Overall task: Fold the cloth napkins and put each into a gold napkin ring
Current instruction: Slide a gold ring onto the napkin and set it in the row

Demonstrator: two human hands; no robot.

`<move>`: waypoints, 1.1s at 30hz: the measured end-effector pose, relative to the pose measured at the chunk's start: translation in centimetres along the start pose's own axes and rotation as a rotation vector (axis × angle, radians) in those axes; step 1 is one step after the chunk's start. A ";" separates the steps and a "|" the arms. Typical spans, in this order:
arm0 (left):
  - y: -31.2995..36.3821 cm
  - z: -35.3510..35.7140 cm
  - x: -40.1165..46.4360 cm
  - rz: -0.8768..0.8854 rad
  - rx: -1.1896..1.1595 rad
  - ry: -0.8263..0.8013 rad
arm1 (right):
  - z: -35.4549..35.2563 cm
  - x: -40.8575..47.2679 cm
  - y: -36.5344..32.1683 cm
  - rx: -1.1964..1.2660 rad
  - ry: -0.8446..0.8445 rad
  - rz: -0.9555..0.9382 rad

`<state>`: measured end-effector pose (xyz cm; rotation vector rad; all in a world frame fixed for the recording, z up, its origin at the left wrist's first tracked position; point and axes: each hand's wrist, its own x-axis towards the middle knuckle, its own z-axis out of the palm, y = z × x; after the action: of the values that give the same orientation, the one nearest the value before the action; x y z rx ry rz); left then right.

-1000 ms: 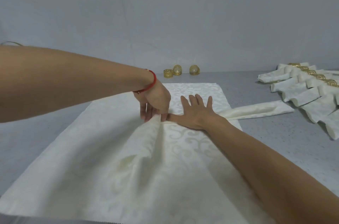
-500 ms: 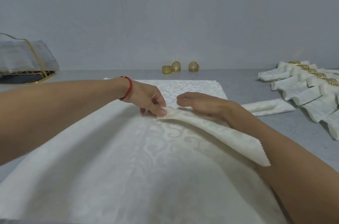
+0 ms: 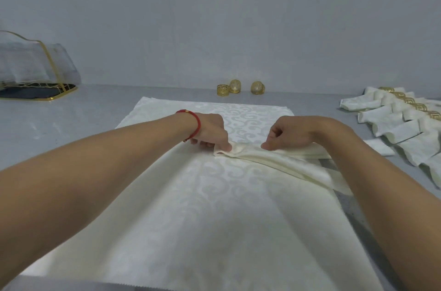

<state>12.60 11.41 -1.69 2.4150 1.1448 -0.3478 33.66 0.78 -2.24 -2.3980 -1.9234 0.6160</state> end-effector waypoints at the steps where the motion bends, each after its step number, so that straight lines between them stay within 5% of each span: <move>1: 0.2 0.1 0.0 -0.018 0.008 0.012 | -0.3 0.1 -0.4 -0.084 -0.035 0.058; 5: 1.4 0.1 -0.7 -0.050 0.052 0.057 | -0.6 -0.1 -2.7 -0.337 -0.079 0.166; 12: 2.4 0.1 -1.8 -0.058 0.125 0.073 | 0.1 -0.9 -7.2 -0.632 0.106 0.142; 14: 2.5 0.1 -1.9 -0.060 0.141 0.071 | -0.6 -1.0 -7.2 -0.533 -0.008 0.151; 18: 2.9 0.1 -2.2 -0.058 0.186 0.053 | -4.0 -2.4 -6.2 0.152 -0.286 0.212; 20: 2.9 0.1 -2.3 -0.057 0.203 0.037 | -5.2 -3.2 -5.7 0.297 -0.373 0.149; 33: 1.2 -0.7 -0.6 -0.032 0.103 -0.051 | -1.7 -0.6 -3.1 0.084 -0.045 -0.121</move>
<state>13.20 10.65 -0.50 2.4628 1.1708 -0.4864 31.23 1.34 0.31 -2.2185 -1.9988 0.7335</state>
